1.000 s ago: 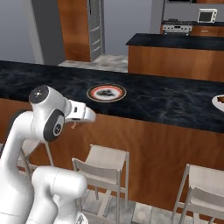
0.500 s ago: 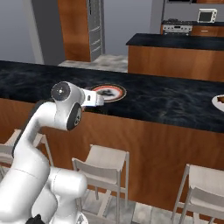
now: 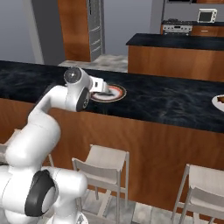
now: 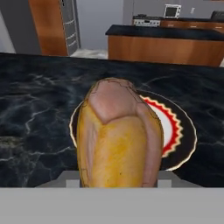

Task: Take the chicken drumsticks from the pan and place one on each plate on the dining counter.

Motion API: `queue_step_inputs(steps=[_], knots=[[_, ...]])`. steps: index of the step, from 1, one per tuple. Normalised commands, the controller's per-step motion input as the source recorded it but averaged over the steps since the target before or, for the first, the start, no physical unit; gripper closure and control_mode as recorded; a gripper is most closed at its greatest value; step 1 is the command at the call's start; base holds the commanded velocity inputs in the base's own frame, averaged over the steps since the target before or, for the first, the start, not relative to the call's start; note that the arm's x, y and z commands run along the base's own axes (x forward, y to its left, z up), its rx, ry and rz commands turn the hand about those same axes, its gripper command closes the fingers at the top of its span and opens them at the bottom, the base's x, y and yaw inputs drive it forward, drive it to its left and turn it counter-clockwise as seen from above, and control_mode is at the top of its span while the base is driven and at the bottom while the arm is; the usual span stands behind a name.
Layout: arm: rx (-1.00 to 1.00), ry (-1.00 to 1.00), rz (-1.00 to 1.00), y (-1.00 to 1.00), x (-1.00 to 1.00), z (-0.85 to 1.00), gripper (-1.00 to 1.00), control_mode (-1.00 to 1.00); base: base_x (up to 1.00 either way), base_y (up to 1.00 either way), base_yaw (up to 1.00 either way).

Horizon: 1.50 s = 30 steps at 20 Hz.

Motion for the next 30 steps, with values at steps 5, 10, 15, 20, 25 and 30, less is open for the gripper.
queue_step_inputs(steps=[5,10,15,20,25,30], knots=[[-0.06,0.13,-0.02,0.00,0.47,-0.09,1.00,-1.00,0.00,0.00,0.00],[-0.02,0.02,0.00,0.00,0.30,-0.25,1.00,-1.00,0.00,0.00,0.00],[0.00,0.06,0.00,-0.05,0.39,-0.26,1.00,-1.00,0.00,0.00,0.00],[0.00,0.17,0.00,-0.10,0.52,-0.18,1.00,-1.00,0.00,0.00,0.00],[0.00,0.15,0.00,-0.08,0.40,-0.07,1.00,-1.00,0.00,0.00,0.00],[0.00,0.15,0.00,-0.08,0.11,-0.06,1.00,-1.00,0.00,0.00,0.00]])
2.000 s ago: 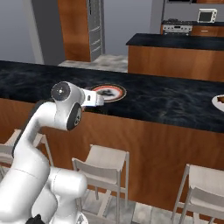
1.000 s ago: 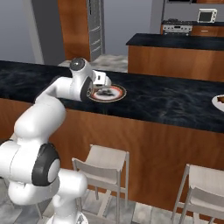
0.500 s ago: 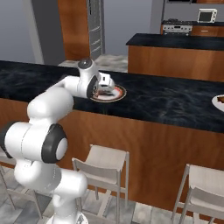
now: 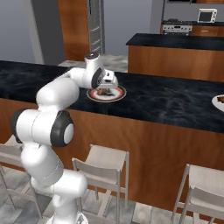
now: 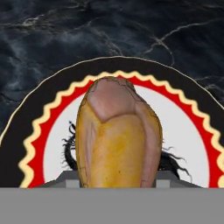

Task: Take the chicken drumsticks from the pan and place one on each plate on the dining counter.

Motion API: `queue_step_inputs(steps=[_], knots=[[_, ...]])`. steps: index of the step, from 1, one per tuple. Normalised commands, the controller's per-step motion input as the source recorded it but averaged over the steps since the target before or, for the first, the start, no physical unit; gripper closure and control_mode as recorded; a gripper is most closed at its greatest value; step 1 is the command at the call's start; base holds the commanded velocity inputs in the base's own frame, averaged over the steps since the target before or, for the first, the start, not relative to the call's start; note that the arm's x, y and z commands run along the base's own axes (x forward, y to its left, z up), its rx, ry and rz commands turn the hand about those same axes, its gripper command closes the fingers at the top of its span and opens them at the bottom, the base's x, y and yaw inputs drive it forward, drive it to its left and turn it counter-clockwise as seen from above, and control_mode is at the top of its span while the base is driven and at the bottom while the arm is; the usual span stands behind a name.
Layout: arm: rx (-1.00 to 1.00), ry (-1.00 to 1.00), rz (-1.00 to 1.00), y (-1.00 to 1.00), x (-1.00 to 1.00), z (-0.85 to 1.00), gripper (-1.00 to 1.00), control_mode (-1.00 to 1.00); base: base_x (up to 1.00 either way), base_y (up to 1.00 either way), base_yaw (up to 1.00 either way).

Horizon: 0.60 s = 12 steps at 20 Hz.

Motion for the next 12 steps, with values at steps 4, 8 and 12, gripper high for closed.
queue_step_inputs(steps=[4,8,12], knots=[[0.00,0.09,0.00,-0.06,0.17,-0.11,1.00,-1.00,0.00,0.00,0.00],[0.00,0.03,0.00,-0.01,0.12,-0.16,1.00,-1.00,0.00,0.00,0.00],[0.00,0.00,0.00,0.00,0.13,-0.18,1.00,-1.00,0.00,0.00,0.00]])
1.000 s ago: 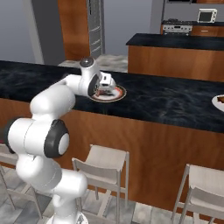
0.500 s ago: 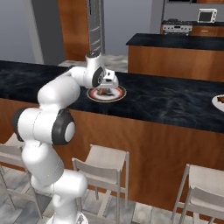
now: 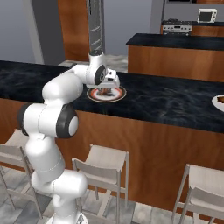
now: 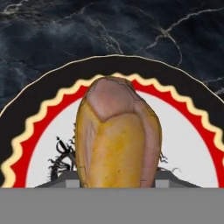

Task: Take the chicken drumsticks from the pan and place one on each plate on the dining counter.

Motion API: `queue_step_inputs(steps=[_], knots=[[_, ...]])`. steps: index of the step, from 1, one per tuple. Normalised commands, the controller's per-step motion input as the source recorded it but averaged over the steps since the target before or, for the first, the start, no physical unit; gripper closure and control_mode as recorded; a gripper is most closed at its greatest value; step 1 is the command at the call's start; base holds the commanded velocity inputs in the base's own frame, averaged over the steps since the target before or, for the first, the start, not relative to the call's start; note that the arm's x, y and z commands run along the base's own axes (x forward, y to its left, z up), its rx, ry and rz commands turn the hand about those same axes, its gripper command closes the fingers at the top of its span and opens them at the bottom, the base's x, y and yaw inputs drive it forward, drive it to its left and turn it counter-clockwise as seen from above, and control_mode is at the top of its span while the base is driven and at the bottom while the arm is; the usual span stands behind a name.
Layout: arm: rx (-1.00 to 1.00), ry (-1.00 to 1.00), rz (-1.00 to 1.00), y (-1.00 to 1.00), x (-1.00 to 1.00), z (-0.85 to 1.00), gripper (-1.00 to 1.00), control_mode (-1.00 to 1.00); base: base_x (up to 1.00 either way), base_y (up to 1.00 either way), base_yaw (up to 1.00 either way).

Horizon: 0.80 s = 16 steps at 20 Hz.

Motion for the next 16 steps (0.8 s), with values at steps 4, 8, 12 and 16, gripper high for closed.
queue_step_inputs(steps=[4,8,12,16], knots=[[0.00,0.00,0.00,0.00,0.09,-0.24,1.00,-1.00,0.00,0.00,0.00],[0.00,0.00,0.00,0.00,0.04,-0.24,1.00,-1.00,0.00,0.00,0.00],[0.00,0.00,0.00,0.00,0.03,-0.22,1.00,-1.00,0.00,0.00,0.00],[0.00,0.00,0.00,-0.02,-0.09,-0.23,1.00,-1.00,0.00,0.00,0.00]])
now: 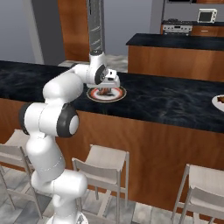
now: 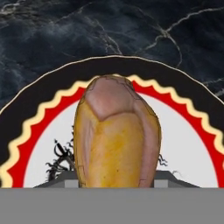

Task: Take the chicken drumsticks from the pan and place one on each plate on the dining counter.

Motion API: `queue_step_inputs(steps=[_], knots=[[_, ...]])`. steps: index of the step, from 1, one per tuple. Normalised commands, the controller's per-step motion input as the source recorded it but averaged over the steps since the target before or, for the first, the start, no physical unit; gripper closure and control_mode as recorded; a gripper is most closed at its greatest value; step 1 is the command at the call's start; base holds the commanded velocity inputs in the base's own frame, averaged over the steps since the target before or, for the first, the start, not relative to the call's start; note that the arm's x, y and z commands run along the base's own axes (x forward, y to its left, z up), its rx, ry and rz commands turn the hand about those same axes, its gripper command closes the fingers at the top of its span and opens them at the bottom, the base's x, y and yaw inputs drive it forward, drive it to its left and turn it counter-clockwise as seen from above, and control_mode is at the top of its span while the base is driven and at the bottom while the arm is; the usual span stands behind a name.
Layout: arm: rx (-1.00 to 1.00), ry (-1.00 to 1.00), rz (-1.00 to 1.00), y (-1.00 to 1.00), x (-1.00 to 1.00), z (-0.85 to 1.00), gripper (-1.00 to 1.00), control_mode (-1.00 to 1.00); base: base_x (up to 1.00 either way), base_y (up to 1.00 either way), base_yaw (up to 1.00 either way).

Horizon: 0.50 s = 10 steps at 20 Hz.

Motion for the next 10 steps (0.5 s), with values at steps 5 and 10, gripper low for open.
queue_step_inputs(steps=[5,10], knots=[[0.00,0.00,0.00,0.00,-0.06,-0.16,-1.00,-1.00,0.00,0.00,0.00],[0.00,-0.01,0.00,-0.08,-0.16,0.05,-1.00,-1.00,0.00,0.00,0.00]])
